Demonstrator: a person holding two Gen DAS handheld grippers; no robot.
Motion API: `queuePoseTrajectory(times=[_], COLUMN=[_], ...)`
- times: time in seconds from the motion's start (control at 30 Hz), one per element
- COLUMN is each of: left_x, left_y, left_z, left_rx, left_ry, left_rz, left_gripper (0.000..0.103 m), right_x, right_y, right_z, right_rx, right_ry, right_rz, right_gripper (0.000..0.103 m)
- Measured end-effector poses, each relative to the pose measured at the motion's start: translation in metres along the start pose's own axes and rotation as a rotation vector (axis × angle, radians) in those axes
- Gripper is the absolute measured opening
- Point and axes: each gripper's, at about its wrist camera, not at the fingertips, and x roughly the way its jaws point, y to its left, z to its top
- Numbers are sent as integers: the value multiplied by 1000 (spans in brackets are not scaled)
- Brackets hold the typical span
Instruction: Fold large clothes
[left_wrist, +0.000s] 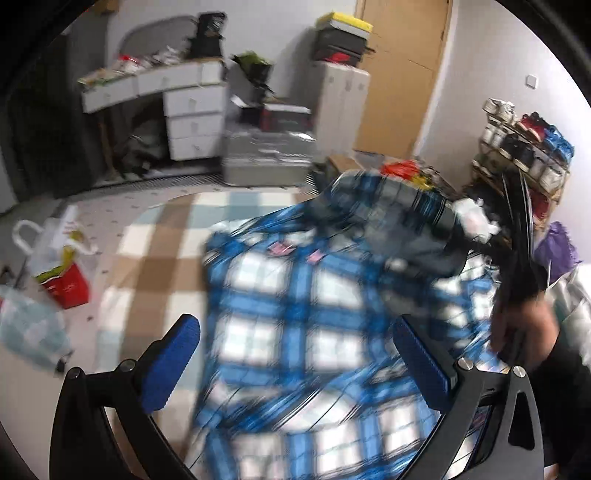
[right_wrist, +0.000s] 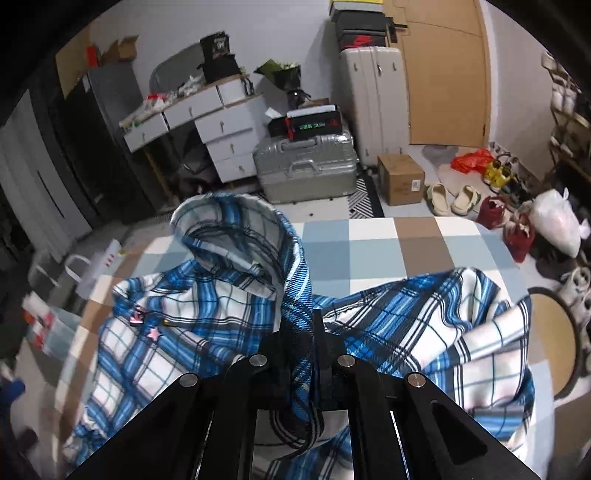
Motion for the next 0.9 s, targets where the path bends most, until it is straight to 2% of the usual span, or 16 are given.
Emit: queuePoseTrajectory(times=[0.07, 0.17, 0.23, 0.27, 0.37, 0.47, 0.53, 0.6, 0.63, 0.67, 0.73, 0.9], left_x=[30, 87, 118, 136, 174, 190, 194, 196, 195, 195, 186, 130], left_y=[-13, -34, -45, -51, -56, -51, -47, -48, -49, -48, -49, -57], left_z=[34, 66, 76, 79, 78, 80, 83, 84, 85, 86, 87, 86], left_rx=[14, 72, 112, 146, 177, 163, 151, 162, 176, 186, 183, 218], left_ry=[25, 140, 195, 219, 288, 263, 241, 242, 247, 262, 263, 157], left_rz=[25, 114, 138, 175, 219, 269, 263, 254, 256, 236, 214, 171], left_gripper=[102, 102, 102, 102, 102, 102, 102, 85, 47, 0, 0, 0], right_x=[-5, -6, -4, -2, 1, 7, 12, 15, 16, 16, 12, -15], right_y=[-4, -14, -18, -20, -22, -23, -27, -28, -29, -28, -26, -17], right_z=[-4, -6, -7, -7, -7, -6, -6, -7, -7, -7, -5, 3], right_rx=[9, 76, 100, 109, 103, 100, 113, 113, 107, 102, 89, 63], right_ry=[-11, -19, -20, -14, -15, -14, -5, 3, 3, 1, -14, -75], right_rz=[9, 46, 50, 63, 72, 80, 91, 86, 82, 78, 100, 93], right_gripper=[7, 7, 7, 7, 7, 7, 7, 7, 7, 7, 7, 7])
